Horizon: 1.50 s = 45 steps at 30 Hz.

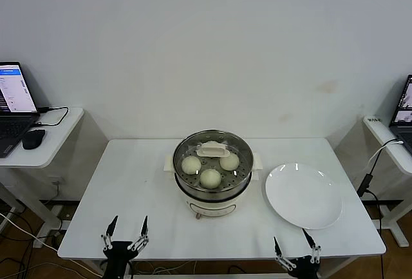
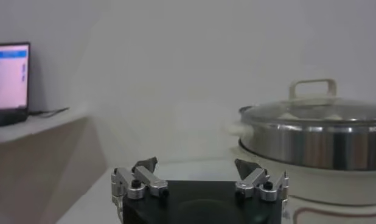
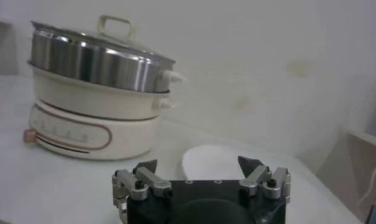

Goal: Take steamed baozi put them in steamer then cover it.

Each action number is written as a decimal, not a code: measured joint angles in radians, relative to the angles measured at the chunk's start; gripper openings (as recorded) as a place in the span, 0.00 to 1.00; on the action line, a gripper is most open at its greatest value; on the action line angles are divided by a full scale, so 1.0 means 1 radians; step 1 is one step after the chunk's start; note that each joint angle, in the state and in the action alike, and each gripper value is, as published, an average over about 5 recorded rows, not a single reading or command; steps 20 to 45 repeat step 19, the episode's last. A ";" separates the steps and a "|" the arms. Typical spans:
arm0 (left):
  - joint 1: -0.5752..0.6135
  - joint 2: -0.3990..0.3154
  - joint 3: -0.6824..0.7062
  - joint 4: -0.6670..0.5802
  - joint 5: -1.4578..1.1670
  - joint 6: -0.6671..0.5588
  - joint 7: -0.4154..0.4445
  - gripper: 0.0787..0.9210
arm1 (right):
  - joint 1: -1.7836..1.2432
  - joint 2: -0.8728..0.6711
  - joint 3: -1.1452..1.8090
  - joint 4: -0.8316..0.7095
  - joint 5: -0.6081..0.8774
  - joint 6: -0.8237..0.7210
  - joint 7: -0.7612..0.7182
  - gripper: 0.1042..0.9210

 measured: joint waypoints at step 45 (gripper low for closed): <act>0.062 -0.032 -0.021 0.001 -0.031 -0.021 0.033 0.88 | -0.027 -0.015 -0.040 0.046 0.031 -0.038 -0.014 0.88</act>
